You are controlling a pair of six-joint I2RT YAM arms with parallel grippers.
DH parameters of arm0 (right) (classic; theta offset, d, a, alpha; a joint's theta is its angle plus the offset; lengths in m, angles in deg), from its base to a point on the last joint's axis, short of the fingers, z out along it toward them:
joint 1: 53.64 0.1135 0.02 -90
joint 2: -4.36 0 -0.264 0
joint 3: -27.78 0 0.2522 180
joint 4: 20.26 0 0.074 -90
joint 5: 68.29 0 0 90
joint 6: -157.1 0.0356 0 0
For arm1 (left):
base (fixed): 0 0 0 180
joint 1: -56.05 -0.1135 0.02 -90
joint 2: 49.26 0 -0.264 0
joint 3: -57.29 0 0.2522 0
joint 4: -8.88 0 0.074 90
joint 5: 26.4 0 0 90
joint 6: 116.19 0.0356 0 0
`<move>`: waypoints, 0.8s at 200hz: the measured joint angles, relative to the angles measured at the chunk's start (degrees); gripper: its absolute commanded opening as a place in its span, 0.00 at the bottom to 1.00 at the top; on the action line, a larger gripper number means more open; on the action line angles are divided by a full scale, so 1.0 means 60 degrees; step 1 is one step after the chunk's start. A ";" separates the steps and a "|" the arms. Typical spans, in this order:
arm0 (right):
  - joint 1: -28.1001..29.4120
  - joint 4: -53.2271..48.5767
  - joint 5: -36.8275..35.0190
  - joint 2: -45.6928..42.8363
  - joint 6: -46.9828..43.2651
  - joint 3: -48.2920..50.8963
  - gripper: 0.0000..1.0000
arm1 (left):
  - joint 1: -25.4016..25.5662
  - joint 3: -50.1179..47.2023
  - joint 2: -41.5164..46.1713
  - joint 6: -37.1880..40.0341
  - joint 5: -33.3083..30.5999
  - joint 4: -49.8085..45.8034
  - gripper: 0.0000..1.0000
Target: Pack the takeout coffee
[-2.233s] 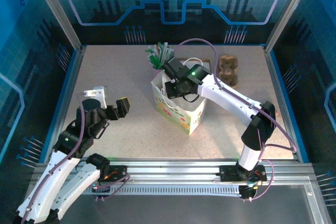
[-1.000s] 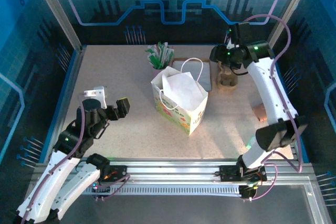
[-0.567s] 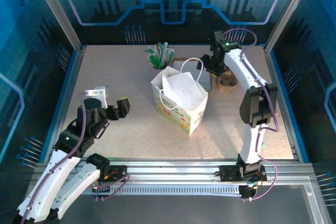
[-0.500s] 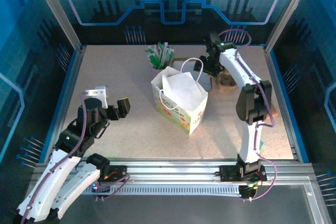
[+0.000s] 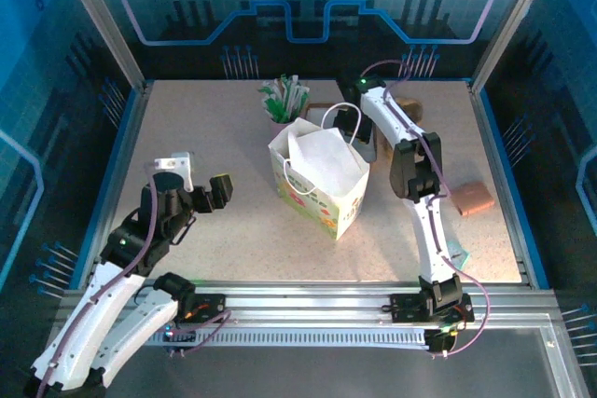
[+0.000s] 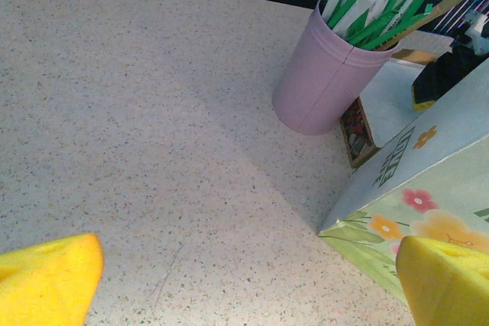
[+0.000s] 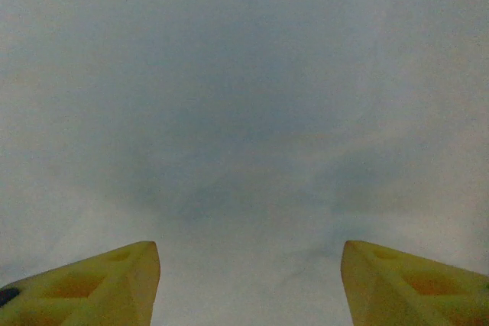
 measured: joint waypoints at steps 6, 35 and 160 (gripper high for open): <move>0.0000 -0.0084 -0.0047 0.0113 0.0004 -0.0069 0.63 | 0.0000 0.0000 -0.0025 0.0000 0.0000 0.0000 0.99; 0.0000 -0.0423 -0.0237 0.0532 0.0004 -0.0448 0.55 | 0.0000 0.0000 -0.0062 0.0000 0.0000 0.0000 0.99; -0.0124 -0.0718 0.0087 0.0965 -0.0076 -0.1202 0.03 | 0.0000 0.0000 -0.0182 0.0004 0.0000 0.0000 0.99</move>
